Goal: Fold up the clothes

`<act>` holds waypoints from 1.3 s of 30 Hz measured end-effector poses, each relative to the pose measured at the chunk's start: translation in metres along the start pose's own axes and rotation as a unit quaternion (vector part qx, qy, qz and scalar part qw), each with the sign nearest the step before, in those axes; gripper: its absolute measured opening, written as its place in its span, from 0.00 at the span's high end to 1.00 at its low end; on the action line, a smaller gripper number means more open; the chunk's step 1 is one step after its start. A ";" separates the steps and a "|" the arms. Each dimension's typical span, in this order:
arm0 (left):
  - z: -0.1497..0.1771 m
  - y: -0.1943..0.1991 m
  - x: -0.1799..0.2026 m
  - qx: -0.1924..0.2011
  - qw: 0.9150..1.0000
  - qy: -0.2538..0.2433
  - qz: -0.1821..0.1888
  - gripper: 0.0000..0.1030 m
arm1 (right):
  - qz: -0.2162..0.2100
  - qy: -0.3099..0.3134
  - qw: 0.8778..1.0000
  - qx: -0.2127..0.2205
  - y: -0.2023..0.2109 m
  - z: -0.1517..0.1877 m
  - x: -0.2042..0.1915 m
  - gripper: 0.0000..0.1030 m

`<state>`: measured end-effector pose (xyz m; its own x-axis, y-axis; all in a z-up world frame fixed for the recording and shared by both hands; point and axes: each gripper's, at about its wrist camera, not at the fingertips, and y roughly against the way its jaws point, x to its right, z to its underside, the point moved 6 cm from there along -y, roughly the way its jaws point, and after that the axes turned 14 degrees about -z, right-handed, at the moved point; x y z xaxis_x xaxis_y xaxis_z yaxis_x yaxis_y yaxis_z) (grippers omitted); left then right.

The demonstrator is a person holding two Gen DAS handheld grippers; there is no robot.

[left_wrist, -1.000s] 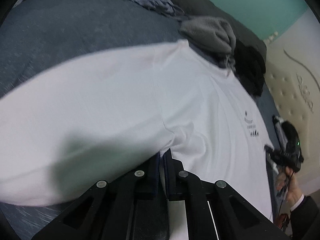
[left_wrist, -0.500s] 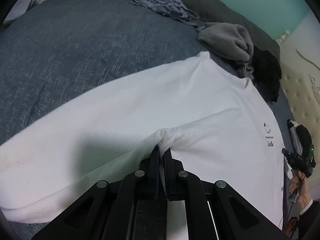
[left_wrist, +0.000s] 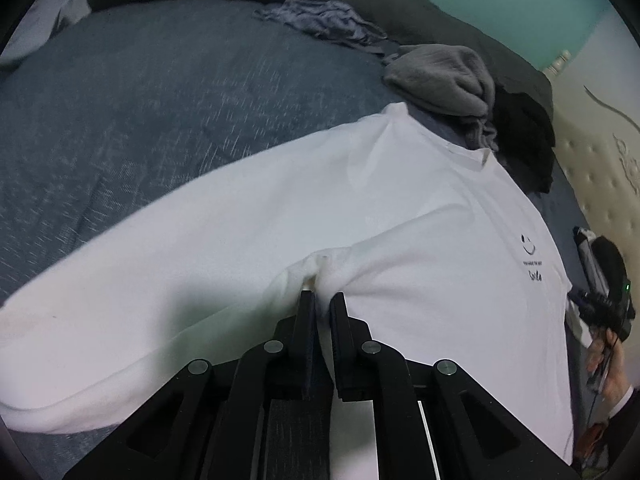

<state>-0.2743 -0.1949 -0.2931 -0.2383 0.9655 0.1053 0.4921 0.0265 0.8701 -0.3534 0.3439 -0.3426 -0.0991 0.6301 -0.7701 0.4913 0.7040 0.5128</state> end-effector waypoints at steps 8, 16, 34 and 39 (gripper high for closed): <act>0.015 0.025 0.026 0.030 0.999 0.006 0.028 0.91 | -0.038 -0.012 0.999 -0.021 -0.014 0.010 -0.012 0.76; 0.044 0.009 0.068 0.031 0.998 -0.028 0.047 0.86 | -0.028 0.021 0.999 -0.017 -0.013 0.008 -0.017 0.75; 0.061 -0.027 0.082 0.033 0.996 -0.032 0.072 0.82 | 0.120 0.187 0.968 -0.119 -0.075 -0.061 -0.010 0.63; 0.061 -0.027 0.085 0.033 0.996 -0.036 0.076 0.76 | 0.138 0.222 0.956 -0.132 -0.082 -0.059 -0.011 0.91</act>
<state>-0.2569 -0.0981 -0.3374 -0.0961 0.9757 0.1969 0.5718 -0.1078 0.8133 -0.4433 0.2988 -0.3534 -0.3830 0.8401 -0.3842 0.3230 0.5114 0.7963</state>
